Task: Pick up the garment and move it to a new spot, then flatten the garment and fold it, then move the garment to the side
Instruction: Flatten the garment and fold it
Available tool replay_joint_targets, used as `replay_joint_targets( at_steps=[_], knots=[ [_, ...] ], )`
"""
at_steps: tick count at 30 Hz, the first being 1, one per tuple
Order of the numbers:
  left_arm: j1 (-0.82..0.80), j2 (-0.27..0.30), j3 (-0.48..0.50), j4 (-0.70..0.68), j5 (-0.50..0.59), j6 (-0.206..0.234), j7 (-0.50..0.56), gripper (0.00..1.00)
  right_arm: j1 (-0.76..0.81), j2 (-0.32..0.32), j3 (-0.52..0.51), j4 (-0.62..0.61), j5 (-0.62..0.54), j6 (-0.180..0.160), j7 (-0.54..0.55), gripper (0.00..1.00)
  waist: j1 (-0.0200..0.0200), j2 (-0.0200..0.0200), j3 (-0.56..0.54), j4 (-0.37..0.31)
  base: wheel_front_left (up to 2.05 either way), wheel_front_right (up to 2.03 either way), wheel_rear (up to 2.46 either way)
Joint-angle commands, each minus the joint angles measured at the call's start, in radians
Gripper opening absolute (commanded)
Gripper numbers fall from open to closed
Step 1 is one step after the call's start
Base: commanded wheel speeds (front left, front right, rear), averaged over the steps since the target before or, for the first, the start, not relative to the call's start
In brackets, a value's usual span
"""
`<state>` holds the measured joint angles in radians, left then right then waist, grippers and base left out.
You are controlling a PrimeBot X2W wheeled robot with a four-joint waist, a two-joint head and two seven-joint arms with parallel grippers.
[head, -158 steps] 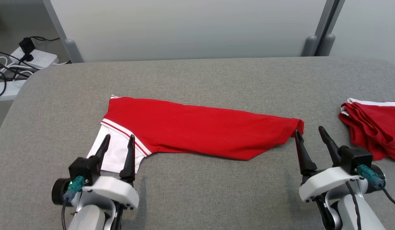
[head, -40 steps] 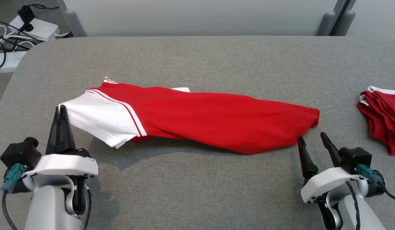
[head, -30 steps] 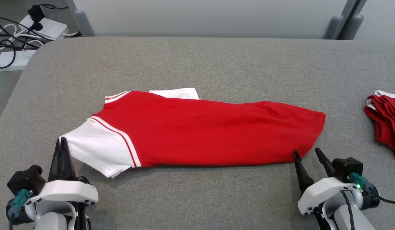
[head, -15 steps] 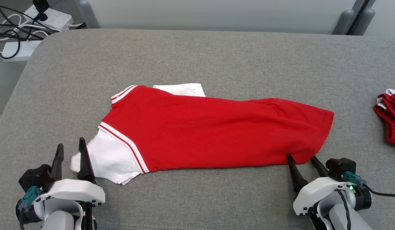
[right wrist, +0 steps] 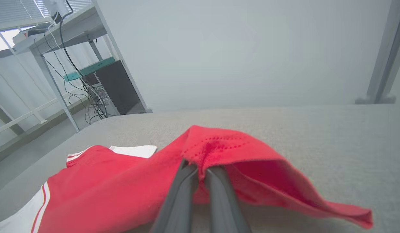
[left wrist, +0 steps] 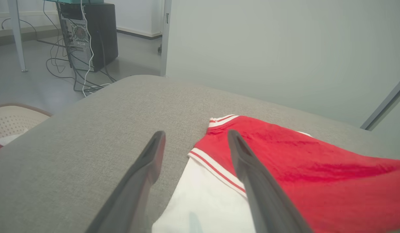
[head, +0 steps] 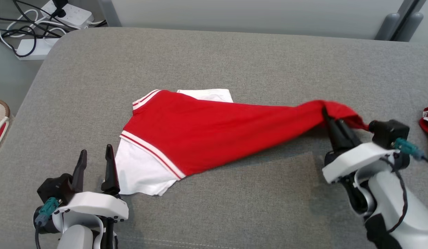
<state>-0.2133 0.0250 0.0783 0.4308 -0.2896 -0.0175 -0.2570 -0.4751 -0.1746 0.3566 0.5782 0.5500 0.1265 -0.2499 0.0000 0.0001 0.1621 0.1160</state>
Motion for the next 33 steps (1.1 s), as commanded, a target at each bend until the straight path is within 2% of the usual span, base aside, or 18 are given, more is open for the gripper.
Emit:
replay_joint_targets(
  at_steps=[1,4,7,8,9,10,11,12,14,20,25,33],
  knots=[
    [-0.020,0.025,0.014,-0.024,-0.009,0.001,-0.005,1.00,-0.045,-0.022,0.015,-0.036,0.000,0.004,-0.012,0.00,0.0000,-0.0001,0.003,0.006,0.00,0.00,0.00],
    [-0.028,0.025,-0.032,-0.017,-0.029,0.004,-0.005,1.00,-0.118,-0.049,0.036,0.004,-0.014,0.004,-0.012,0.00,0.0000,-0.0001,0.013,0.029,0.00,0.00,0.00],
    [-0.041,0.025,-0.095,-0.007,-0.044,0.008,-0.005,1.00,-0.203,-0.053,0.071,0.108,-0.025,0.004,0.019,0.00,0.0000,-0.0001,0.029,0.063,0.00,0.00,0.00],
    [-0.046,0.025,-0.117,-0.004,-0.048,0.009,-0.005,1.00,-0.230,-0.047,0.078,0.147,-0.017,0.004,0.030,0.22,0.0000,-0.0001,0.035,0.076,0.00,0.00,0.00],
    [-0.046,0.025,-0.117,-0.004,-0.048,0.009,-0.005,1.00,-0.230,-0.047,0.078,0.147,-0.017,0.004,0.030,0.22,0.0000,-0.0001,0.035,0.076,0.00,0.00,0.00],
    [-0.051,0.025,-0.139,-0.003,-0.055,0.011,-0.005,1.00,-0.258,-0.044,0.085,0.193,-0.015,0.004,0.047,0.47,0.0000,-0.0001,0.040,0.090,0.00,0.00,0.00],
    [-0.054,0.025,-0.157,-0.002,-0.062,0.014,-0.005,1.00,-0.284,-0.042,0.095,0.237,-0.019,0.004,0.062,1.00,0.0000,-0.0001,0.046,0.102,0.00,0.00,0.00],
    [-0.058,0.025,-0.196,0.002,-0.072,0.017,-0.005,1.00,-0.332,-0.033,0.085,0.313,-0.004,0.004,0.059,1.00,0.0000,-0.0001,0.055,0.126,0.00,0.00,0.00],
    [-0.060,0.025,-0.229,0.007,-0.078,0.021,-0.005,1.00,-0.383,-0.038,0.080,0.375,-0.018,0.004,0.036,1.00,0.0000,-0.0001,0.064,0.144,0.00,0.00,0.00],
    [-0.055,0.025,-0.270,0.010,-0.097,0.035,-0.005,1.00,-0.438,-0.046,0.055,0.541,-0.021,0.004,0.016,1.00,0.0000,-0.0001,0.068,0.140,0.00,0.00,0.00],
    [-0.052,0.025,-0.274,0.009,-0.100,0.036,-0.005,1.00,-0.366,-0.067,0.091,0.520,0.009,0.004,-0.004,1.00,0.0000,-0.0001,0.051,0.098,0.00,0.00,0.00],
    [-0.046,0.025,-0.267,0.006,-0.095,0.034,-0.005,1.00,-0.177,-0.094,0.207,0.362,0.084,0.004,-0.011,1.00,0.0000,-0.0001,0.030,0.039,0.00,0.00,0.00]
  ],
)
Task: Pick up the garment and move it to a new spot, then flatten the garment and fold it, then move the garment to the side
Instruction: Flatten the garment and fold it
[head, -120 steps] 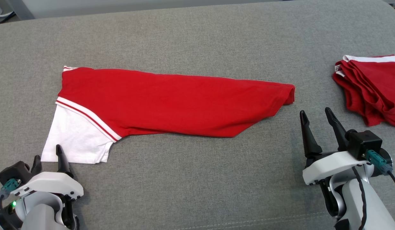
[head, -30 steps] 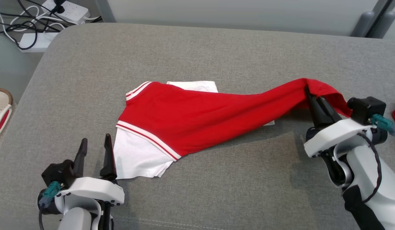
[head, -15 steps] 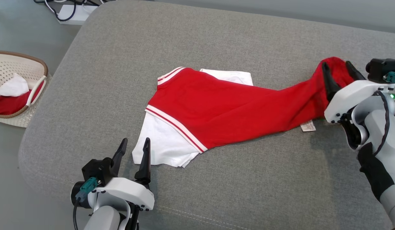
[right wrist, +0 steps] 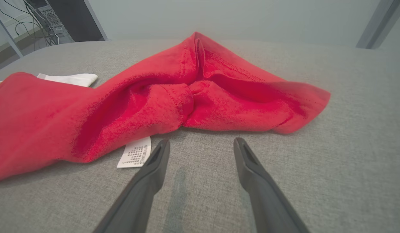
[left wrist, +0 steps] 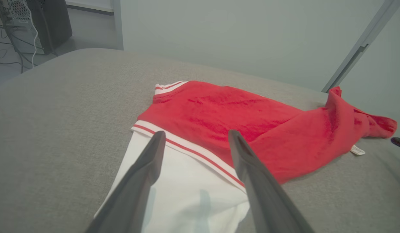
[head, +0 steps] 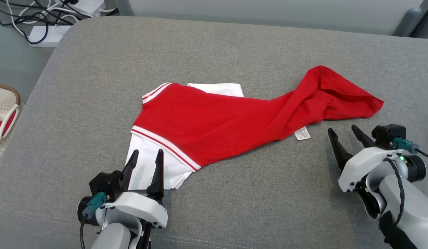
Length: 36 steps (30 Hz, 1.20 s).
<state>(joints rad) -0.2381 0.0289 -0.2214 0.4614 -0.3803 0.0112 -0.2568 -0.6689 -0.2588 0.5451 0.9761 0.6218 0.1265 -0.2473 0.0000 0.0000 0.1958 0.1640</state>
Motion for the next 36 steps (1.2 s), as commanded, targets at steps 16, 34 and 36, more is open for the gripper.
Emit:
replay_joint_targets(
  at_steps=[16,34,36],
  knots=[
    [-0.028,0.021,0.025,-0.029,0.001,-0.004,-0.005,1.00,-0.003,-0.007,0.012,-0.075,0.039,0.004,-0.014,1.00,0.0000,0.0000,0.042,0.050,0.00,0.00,0.00],
    [-0.046,0.021,0.030,-0.043,0.017,-0.005,-0.005,1.00,-0.022,0.011,-0.020,-0.108,0.085,0.004,-0.014,0.00,0.0000,0.0000,0.077,0.052,0.00,0.00,0.00],
    [-0.043,0.021,0.031,-0.043,0.020,-0.006,-0.005,1.00,-0.007,0.010,-0.029,-0.126,0.088,0.004,-0.014,0.00,0.0000,0.0000,0.068,0.041,0.00,0.00,0.00]
  ],
)
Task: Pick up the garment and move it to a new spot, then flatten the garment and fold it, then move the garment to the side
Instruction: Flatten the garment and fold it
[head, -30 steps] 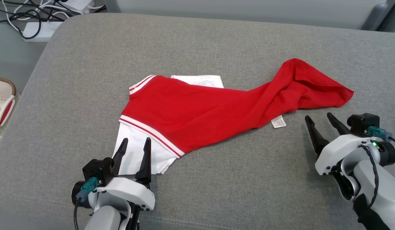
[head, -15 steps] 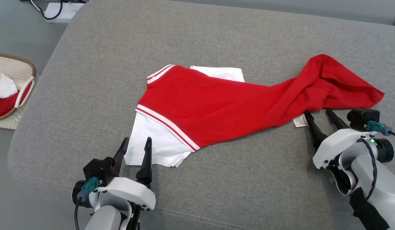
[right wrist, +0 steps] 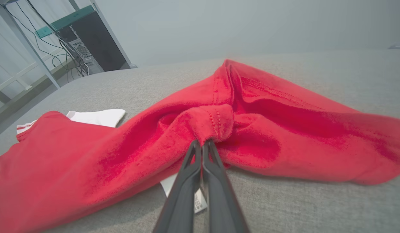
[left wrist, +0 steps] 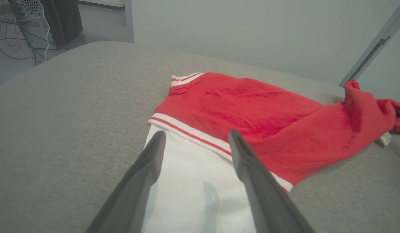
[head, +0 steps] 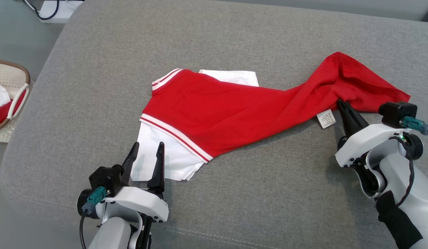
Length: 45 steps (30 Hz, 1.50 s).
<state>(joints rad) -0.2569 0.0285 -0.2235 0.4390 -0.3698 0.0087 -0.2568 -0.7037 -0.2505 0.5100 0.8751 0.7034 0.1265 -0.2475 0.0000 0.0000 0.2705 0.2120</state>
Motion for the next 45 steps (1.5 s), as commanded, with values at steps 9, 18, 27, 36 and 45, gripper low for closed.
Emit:
replay_joint_targets(
  at_steps=[9,18,27,36,45],
  knots=[
    [-0.008,0.022,0.040,-0.015,0.029,-0.013,-0.005,1.00,0.104,-0.013,-0.075,-0.157,-0.001,0.004,-0.014,0.00,0.0000,0.0000,-0.065,-0.075,0.00,0.00,0.00],
    [0.023,0.022,0.061,0.000,0.044,-0.020,-0.005,1.00,0.289,-0.042,-0.031,-0.317,0.006,0.004,-0.014,0.00,0.0000,0.0000,-0.137,-0.158,0.00,0.00,0.00],
    [0.039,0.022,0.058,0.013,0.042,-0.023,-0.005,1.00,0.434,-0.073,-0.029,-0.271,0.025,0.004,0.002,1.00,0.0000,0.0000,-0.146,-0.196,0.00,0.00,0.00],
    [0.022,0.022,0.050,0.002,0.040,-0.021,-0.005,1.00,0.444,-0.076,-0.123,-0.262,-0.008,0.004,-0.012,1.00,0.0000,0.0000,-0.118,-0.198,0.00,0.00,0.00],
    [0.004,0.022,0.038,-0.004,0.045,-0.021,-0.005,1.00,0.409,-0.017,-0.137,-0.226,0.021,0.004,-0.014,1.00,0.0000,0.0000,-0.090,-0.166,0.00,0.00,0.00]
  ],
)
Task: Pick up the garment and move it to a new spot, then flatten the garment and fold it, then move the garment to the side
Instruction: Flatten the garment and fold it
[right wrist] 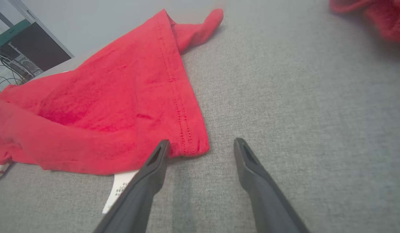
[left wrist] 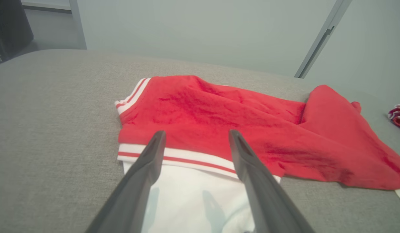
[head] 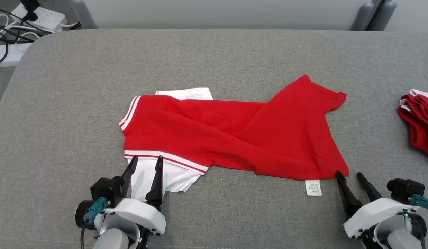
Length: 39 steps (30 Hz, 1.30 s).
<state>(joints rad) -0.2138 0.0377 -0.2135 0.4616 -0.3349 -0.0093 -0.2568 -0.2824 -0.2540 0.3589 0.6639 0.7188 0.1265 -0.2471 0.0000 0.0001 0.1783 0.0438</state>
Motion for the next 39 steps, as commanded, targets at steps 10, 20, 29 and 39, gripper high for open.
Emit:
replay_joint_targets(
  at_steps=[10,20,29,39],
  knots=[
    [-0.041,0.013,0.036,-0.029,0.011,-0.003,-0.005,1.00,-0.021,0.017,0.014,0.004,0.135,0.004,-0.015,0.99,0.0000,-0.0001,0.019,0.022,0.00,0.00,0.00],
    [-0.046,0.013,0.036,-0.034,0.009,-0.003,-0.005,1.00,-0.032,0.004,0.043,-0.010,0.166,0.004,-0.015,0.00,0.0000,-0.0001,0.022,0.023,0.00,0.00,0.00],
    [-0.037,0.013,0.048,-0.012,-0.013,0.008,-0.005,1.00,-0.013,-0.011,-0.046,-0.046,0.134,0.004,-0.015,0.00,0.0000,-0.0001,0.003,0.018,0.00,0.00,0.00],
    [-0.017,0.013,0.053,0.124,-0.136,0.024,-0.005,1.00,0.017,-0.005,-0.037,-0.062,0.102,0.004,-0.015,0.00,0.0000,-0.0001,-0.021,0.009,0.00,0.00,0.00]
  ],
)
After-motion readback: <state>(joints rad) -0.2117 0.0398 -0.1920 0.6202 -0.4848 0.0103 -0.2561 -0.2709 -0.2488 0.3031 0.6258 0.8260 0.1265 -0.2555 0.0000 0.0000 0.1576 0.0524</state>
